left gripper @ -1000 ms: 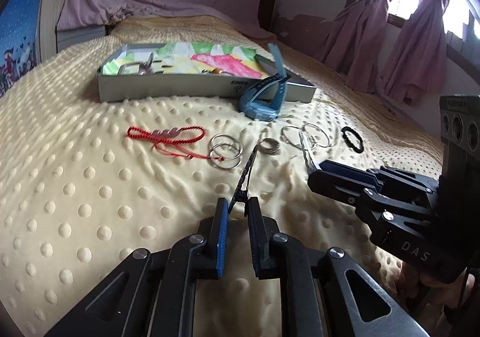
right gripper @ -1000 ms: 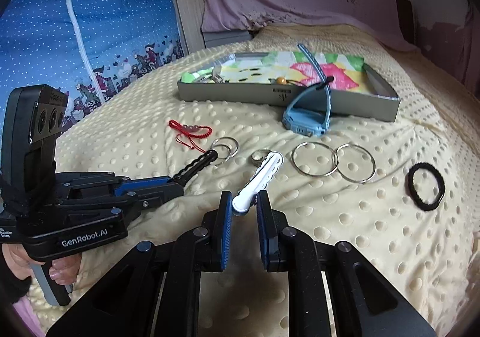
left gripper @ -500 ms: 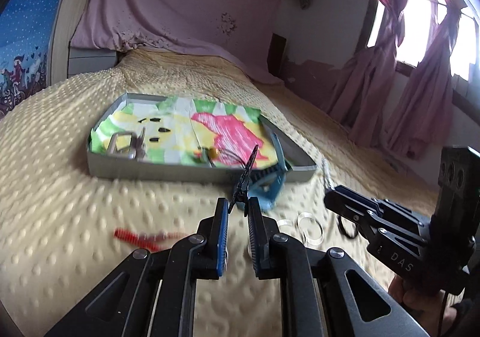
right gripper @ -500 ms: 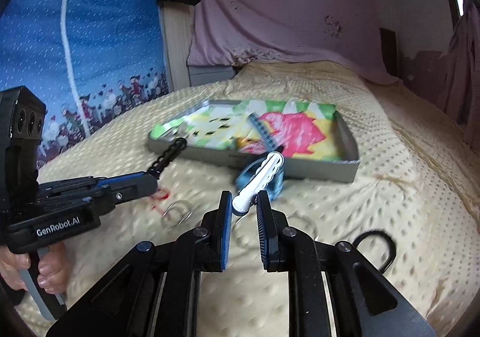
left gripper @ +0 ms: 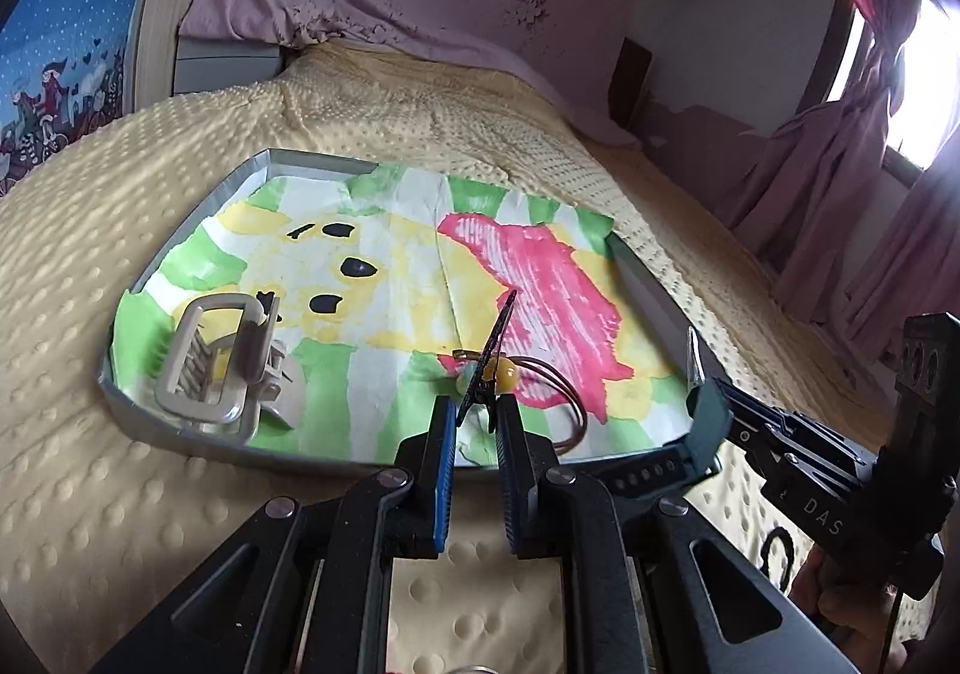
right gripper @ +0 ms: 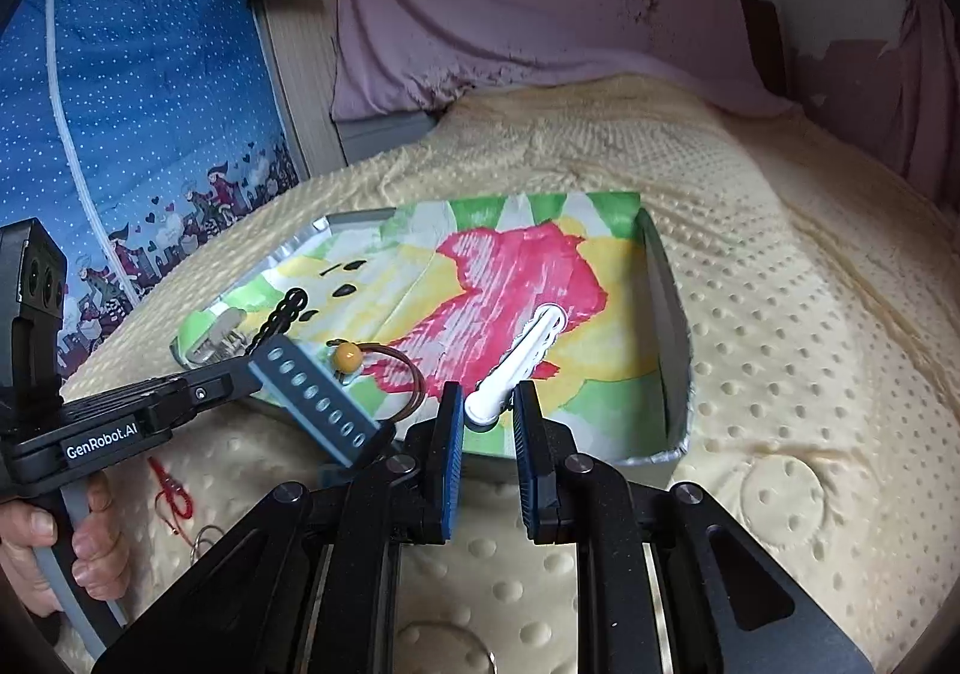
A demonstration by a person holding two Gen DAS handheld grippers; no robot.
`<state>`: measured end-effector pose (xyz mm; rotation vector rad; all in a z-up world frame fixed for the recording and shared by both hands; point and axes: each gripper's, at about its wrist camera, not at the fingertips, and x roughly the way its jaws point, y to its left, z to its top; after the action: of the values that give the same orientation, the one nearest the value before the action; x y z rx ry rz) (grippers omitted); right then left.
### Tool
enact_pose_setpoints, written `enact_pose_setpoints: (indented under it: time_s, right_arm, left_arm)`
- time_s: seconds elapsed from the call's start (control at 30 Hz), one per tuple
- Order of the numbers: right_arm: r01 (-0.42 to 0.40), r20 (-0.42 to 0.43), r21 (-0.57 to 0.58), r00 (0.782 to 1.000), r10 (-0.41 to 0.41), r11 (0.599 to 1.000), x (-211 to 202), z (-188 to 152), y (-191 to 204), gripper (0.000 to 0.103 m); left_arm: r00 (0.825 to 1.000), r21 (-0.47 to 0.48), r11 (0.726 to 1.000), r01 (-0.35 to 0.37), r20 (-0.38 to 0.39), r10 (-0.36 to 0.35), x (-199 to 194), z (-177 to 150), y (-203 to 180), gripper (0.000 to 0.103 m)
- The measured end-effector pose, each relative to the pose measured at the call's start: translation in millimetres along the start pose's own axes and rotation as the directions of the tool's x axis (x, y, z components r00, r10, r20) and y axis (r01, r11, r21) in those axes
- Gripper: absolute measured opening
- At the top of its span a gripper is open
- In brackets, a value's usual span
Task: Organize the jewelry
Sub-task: 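Carry the white clip into the tray with right tool while left releases the black clip, then withdraw both open tools from the tray back over the blanket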
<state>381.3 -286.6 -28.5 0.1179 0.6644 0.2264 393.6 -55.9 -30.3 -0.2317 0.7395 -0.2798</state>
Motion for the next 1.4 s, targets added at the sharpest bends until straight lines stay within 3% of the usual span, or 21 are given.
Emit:
enact_pose_setpoints:
  time_s: [0.3, 0.47, 0.7, 0.8, 0.83, 0.93, 1.03, 1.23, 1.33, 1.4]
  right_arm:
    - [-0.008, -0.139, -0.033, 0.990, 0.004, 0.999, 39, 5, 7, 0.015]
    - [-0.007, -0.158, -0.013, 0.987, 0.005, 1.000, 43, 3, 2, 0.015]
    - [-0.003, -0.133, 0.016, 0.991, 0.005, 1.000, 37, -2, -2, 0.022]
    - [0.018, -0.095, 0.019, 0.995, -0.016, 1.000, 27, -6, -3, 0.034]
    - [0.025, -0.080, 0.025, 0.996, -0.023, 0.999, 23, -7, -4, 0.036]
    - [0.038, -0.038, 0.048, 0.999, -0.037, 0.998, 10, -10, -8, 0.040]
    - [0.054, 0.030, 0.067, 0.998, -0.056, 0.996, -9, -15, -12, 0.057]
    - [0.065, 0.148, 0.091, 0.986, -0.078, 0.994, -46, -25, -16, 0.084]
    - [0.066, 0.207, 0.100, 0.975, -0.086, 0.993, -67, -32, -16, 0.098]
    - [0.065, 0.241, 0.101, 0.967, -0.088, 0.993, -80, -36, -13, 0.100]
  left_arm:
    - [0.998, -0.007, 1.000, -0.022, -0.067, 0.022, 16, 8, -3, 0.013]
    - [0.995, -0.025, 1.000, -0.013, -0.101, 0.011, 20, 10, -2, 0.013]
    - [0.998, -0.040, 0.999, -0.008, -0.061, 0.005, 13, 6, -1, 0.015]
    - [0.999, -0.021, 1.000, -0.014, -0.031, 0.013, 4, 2, -5, 0.024]
    - [1.000, -0.016, 1.000, -0.014, -0.022, 0.013, 2, 1, -6, 0.033]
    - [0.998, -0.008, 0.999, -0.044, 0.045, 0.044, -14, -3, -9, 0.077]
    - [0.993, 0.005, 0.999, -0.051, 0.106, 0.050, -29, -7, -10, 0.080]
    - [0.977, -0.008, 0.999, -0.052, 0.208, 0.053, -60, -22, -8, 0.103]
    - [0.965, 0.007, 0.997, -0.075, 0.253, 0.071, -76, -31, -9, 0.103]
    - [0.958, 0.021, 0.995, -0.097, 0.271, 0.088, -85, -36, -10, 0.103]
